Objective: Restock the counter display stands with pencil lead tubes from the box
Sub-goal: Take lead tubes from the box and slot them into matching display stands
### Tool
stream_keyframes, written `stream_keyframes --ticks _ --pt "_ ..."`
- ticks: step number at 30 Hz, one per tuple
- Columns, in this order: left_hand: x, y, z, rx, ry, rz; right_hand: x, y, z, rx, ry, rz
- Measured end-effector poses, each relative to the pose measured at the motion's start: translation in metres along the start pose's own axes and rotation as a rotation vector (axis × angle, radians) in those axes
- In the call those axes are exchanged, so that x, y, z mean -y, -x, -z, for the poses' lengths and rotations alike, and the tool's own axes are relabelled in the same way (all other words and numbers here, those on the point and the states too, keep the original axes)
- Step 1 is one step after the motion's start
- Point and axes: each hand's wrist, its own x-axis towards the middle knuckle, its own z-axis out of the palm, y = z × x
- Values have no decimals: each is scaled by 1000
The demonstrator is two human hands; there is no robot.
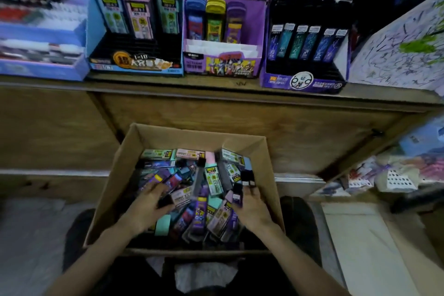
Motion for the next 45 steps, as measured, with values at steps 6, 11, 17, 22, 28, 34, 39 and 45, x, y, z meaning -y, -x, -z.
stream_keyframes --ticks 6,11,17,22,28,34,39,45 --pt "3 -5 -10 183 -106 -109 0 1 -14 -31 33 149" --pt "-4 -11 -15 40 -33 -120 0 -2 -11 -190 -127 64" --pt "-2 -39 -5 -56 -170 177 -1 -8 -17 -38 -116 12" --pt "2 -30 -21 98 -218 200 -1 -7 -25 -86 17 257" --pt "-10 -21 -28 -38 -235 39 -2 -8 -27 -170 -73 257" --pt "-11 -26 -22 -85 -129 191 -1 -16 -23 -159 -415 56" --pt "-4 -28 -22 -92 -228 270 0 -22 -25 -99 -566 -7" --pt "-3 -28 -25 -98 -231 220 -5 -23 -24 10 -857 -4"
